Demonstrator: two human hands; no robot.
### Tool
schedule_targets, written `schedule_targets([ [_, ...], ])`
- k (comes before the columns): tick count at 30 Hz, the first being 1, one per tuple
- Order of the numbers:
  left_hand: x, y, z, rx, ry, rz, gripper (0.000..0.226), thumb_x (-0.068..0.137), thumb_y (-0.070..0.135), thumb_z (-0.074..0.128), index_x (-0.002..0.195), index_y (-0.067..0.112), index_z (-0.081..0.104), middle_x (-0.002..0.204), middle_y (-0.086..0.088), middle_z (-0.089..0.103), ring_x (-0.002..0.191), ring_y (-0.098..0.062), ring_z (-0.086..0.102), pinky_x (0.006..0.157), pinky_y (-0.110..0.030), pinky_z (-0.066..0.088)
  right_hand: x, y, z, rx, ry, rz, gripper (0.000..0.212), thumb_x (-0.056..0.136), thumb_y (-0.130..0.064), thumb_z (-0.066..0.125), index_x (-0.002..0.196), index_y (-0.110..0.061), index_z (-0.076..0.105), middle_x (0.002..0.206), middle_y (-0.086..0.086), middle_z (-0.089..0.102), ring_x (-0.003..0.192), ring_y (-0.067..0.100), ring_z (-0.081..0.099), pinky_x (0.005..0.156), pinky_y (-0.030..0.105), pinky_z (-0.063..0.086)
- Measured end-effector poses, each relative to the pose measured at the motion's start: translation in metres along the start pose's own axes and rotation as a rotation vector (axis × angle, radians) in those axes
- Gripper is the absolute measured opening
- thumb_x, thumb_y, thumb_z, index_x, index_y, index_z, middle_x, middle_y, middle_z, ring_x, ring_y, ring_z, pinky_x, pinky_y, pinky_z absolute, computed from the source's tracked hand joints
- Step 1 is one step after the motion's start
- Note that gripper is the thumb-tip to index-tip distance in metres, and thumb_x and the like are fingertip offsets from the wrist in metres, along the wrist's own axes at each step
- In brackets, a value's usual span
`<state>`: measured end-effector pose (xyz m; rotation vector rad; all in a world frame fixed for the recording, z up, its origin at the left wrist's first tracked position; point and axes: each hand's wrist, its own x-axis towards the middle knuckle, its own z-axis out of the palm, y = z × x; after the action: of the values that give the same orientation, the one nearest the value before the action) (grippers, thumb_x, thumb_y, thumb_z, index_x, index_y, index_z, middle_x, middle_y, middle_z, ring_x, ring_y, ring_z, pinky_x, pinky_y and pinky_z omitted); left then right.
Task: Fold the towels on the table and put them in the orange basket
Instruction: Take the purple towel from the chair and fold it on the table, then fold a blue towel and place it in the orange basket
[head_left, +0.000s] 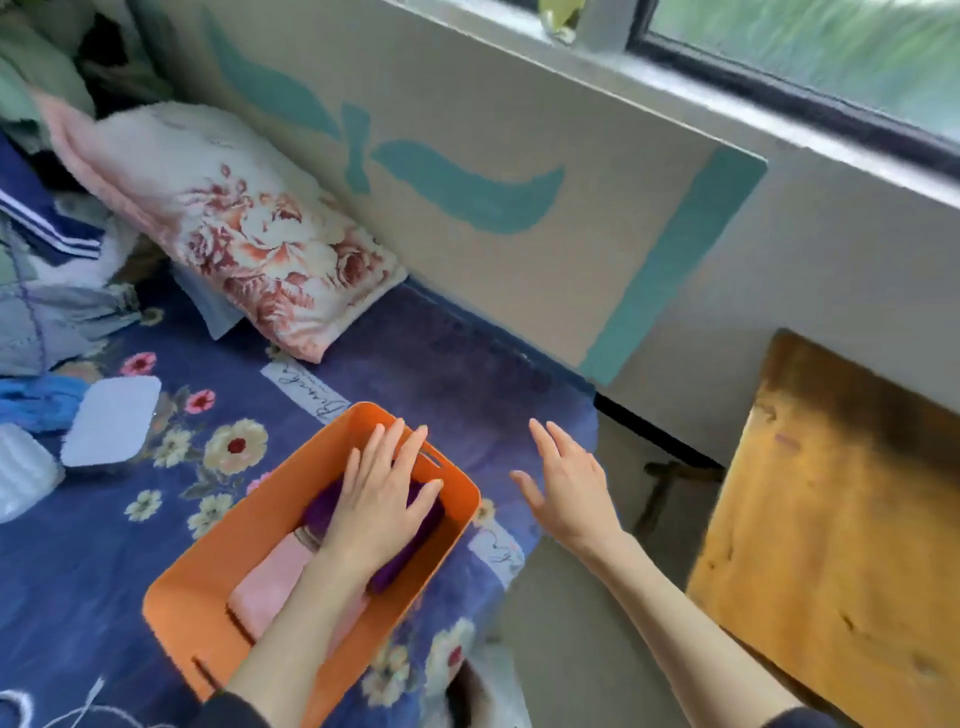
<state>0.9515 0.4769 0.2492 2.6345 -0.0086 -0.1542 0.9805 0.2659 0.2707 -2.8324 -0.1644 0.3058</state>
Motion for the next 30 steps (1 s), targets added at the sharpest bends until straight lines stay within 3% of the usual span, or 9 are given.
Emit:
schedule_targets([
  [5,0.010,0.077,-0.001,0.026,-0.023,0.305,0.062,0.094,0.041,0.046,0.148,0.024,0.020,0.157,-0.001,0.014,0.146,-0.019,0.006,0.116,-0.039,0.010,-0.064,0.047,-0.040,0.102,0.143,0.218,0.066,0.095,-0.040,0.045,0.150,-0.021,0.014,0.156,0.004,0.017,0.142,0.018,0.018,0.109,0.032,0.027],
  [14,-0.047,0.228,0.030,0.039,-0.147,0.811,0.059,0.095,0.039,0.047,0.146,0.018,0.027,0.154,-0.004,0.023,0.144,-0.021,0.014,0.115,-0.038,0.018,-0.244,0.119,-0.077,0.186,0.429,0.638,0.063,0.095,-0.038,0.046,0.149,-0.023,0.017,0.153,0.001,0.024,0.139,0.020,0.027,0.111,0.038,0.030],
  [22,-0.216,0.310,0.076,-0.012,-0.357,1.186,0.061,0.093,0.047,0.045,0.146,0.024,0.025,0.155,-0.001,0.021,0.145,-0.019,0.011,0.117,-0.038,0.016,-0.470,0.122,-0.044,0.227,0.608,0.975,0.062,0.096,-0.039,0.044,0.149,-0.023,0.016,0.155,-0.002,0.021,0.141,0.016,0.021,0.113,0.035,0.025],
  [26,-0.323,0.333,0.099,-0.027,-0.491,1.395,0.062,0.094,0.047,0.043,0.148,0.026,0.020,0.156,0.002,0.017,0.145,-0.016,0.006,0.117,-0.034,0.010,-0.595,0.095,-0.012,0.284,0.717,1.195,0.061,0.097,-0.036,0.043,0.149,-0.024,0.016,0.154,-0.004,0.021,0.140,0.015,0.022,0.112,0.031,0.024],
  [30,-0.435,0.352,0.119,-0.066,-0.621,1.589,0.060,0.093,0.042,0.048,0.146,0.023,0.026,0.155,0.002,0.022,0.145,-0.016,0.009,0.117,-0.031,0.012,-0.706,0.060,0.026,0.277,0.773,1.416,0.060,0.097,-0.038,0.041,0.149,-0.024,0.014,0.154,-0.002,0.022,0.140,0.017,0.024,0.110,0.033,0.027],
])
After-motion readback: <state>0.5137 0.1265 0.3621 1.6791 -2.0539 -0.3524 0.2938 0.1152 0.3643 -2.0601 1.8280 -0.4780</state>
